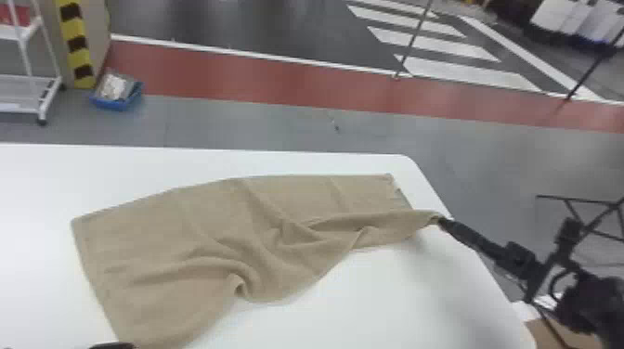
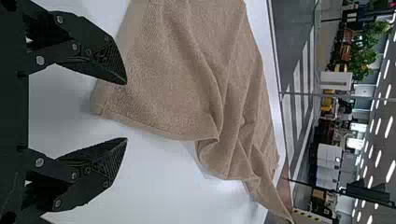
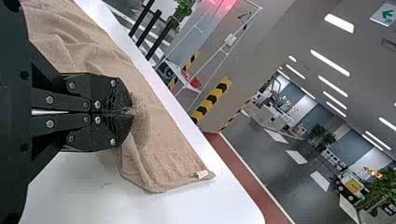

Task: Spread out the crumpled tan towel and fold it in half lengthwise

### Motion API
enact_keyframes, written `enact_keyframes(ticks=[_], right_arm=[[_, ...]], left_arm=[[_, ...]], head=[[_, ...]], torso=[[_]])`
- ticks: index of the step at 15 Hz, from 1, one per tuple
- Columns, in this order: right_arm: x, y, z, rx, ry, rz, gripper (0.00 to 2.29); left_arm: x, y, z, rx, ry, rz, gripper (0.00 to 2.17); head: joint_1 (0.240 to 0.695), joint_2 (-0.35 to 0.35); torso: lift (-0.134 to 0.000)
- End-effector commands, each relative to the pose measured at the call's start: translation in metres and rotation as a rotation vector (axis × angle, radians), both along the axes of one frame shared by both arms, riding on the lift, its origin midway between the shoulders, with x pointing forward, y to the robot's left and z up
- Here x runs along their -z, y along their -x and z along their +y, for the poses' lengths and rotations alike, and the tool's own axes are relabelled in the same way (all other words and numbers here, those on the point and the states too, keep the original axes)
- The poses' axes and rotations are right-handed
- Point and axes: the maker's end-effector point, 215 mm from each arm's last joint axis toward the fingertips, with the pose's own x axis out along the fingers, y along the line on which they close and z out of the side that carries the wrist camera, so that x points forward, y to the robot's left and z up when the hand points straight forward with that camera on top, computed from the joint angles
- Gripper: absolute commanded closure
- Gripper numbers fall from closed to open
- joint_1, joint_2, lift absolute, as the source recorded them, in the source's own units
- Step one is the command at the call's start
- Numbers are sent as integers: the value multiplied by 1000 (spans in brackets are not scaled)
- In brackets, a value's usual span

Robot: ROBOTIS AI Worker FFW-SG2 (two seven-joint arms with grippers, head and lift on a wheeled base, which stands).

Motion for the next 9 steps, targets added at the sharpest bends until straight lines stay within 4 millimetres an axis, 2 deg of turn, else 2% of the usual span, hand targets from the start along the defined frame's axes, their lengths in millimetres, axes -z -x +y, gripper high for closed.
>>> enact_keyframes(ticks=[1,6,9], right_arm=[[-1,0,0,1,-4,-2,1511],[-1,0,0,1,-5,-2,1511],[-2,0,-2,4,-5,-5,1511]], left_arm=[[4,-1,4,-3,-17,-1,549],[13,6,-3,20,-24,15,549],[12,5,-4,22,-22,12,549]], head=[[695,-350],[695,-350],[695,-350]], torso=[[-124],[-124],[-124]])
